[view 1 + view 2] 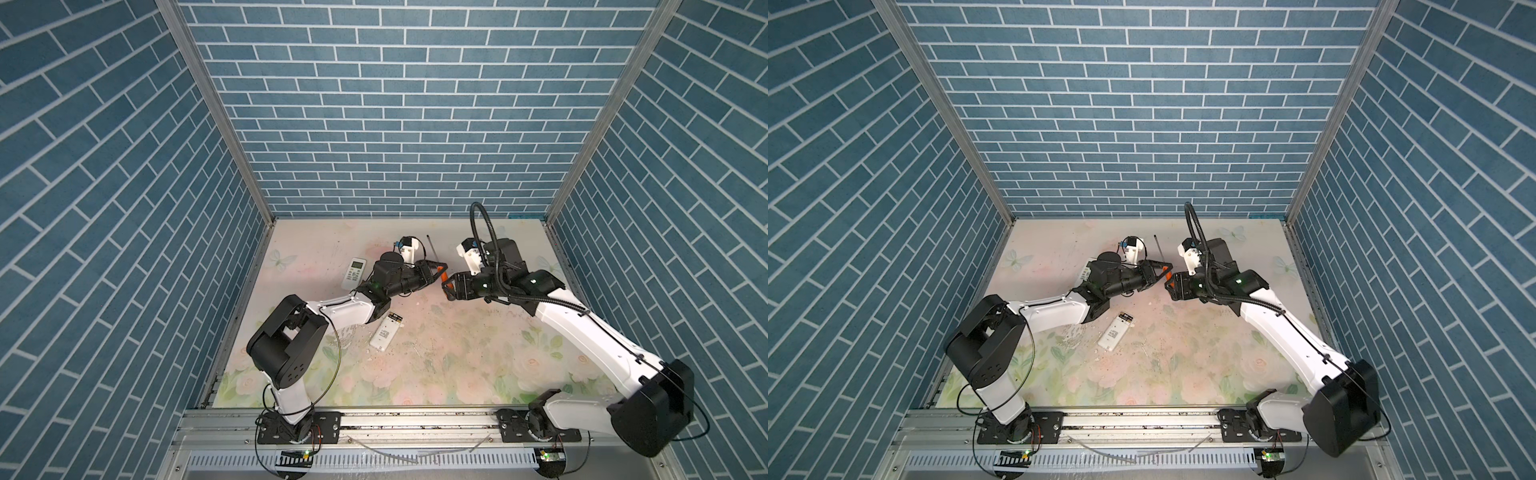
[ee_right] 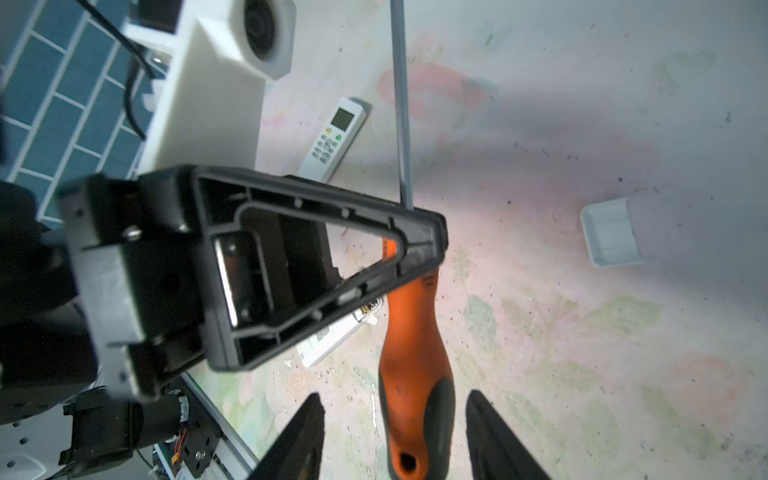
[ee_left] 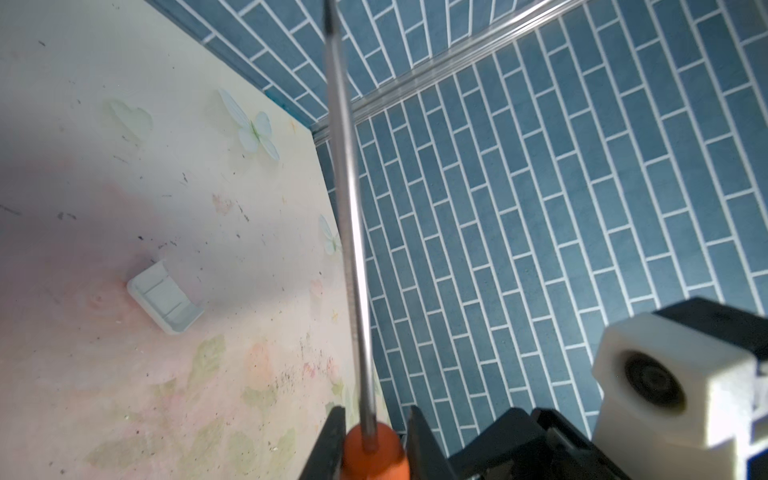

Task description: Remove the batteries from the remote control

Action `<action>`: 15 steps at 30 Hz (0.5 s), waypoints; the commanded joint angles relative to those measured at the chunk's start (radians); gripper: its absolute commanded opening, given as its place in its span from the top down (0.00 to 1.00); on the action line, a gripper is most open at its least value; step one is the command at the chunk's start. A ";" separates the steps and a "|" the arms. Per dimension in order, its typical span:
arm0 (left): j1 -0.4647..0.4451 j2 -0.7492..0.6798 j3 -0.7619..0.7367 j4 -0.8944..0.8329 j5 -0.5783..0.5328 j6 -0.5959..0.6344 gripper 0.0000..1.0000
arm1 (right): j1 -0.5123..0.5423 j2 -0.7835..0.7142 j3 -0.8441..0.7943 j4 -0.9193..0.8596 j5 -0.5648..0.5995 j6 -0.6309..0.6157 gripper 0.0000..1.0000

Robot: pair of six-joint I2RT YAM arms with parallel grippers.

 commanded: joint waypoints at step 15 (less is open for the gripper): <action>0.033 0.026 0.089 0.352 -0.142 -0.207 1.00 | 0.003 -0.116 -0.449 1.123 0.124 0.577 0.37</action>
